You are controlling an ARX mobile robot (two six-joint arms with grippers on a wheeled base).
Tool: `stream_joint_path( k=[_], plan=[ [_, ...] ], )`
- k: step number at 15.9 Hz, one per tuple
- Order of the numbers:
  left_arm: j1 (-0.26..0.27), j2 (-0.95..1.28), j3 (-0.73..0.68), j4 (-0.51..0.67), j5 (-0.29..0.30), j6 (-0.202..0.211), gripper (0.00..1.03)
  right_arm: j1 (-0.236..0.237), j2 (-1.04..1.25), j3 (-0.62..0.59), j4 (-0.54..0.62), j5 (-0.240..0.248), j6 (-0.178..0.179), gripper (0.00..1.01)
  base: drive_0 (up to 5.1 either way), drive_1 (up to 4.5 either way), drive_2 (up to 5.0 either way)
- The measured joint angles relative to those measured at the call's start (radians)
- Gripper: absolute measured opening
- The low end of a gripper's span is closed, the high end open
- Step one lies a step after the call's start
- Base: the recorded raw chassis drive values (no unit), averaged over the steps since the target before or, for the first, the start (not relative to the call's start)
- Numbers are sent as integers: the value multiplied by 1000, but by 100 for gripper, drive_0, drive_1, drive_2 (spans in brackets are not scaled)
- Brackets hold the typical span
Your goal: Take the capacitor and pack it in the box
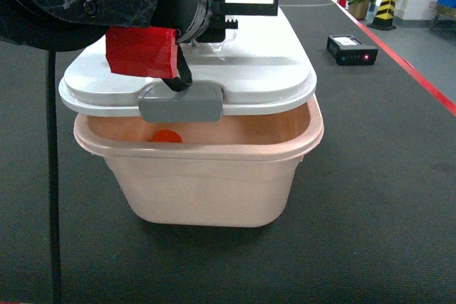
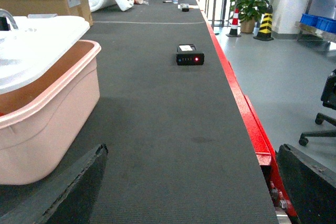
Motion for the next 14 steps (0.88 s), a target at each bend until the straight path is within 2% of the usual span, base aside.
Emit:
stream_joint_path(
  k=[9,14],
  plan=[
    [4,26,10,-50,72,4,2,0,0,0,0,0,0,98,0,0,0],
    [0,31,10,-61,75,3,2,0,0,0,0,0,0,98,0,0,0]
  ],
)
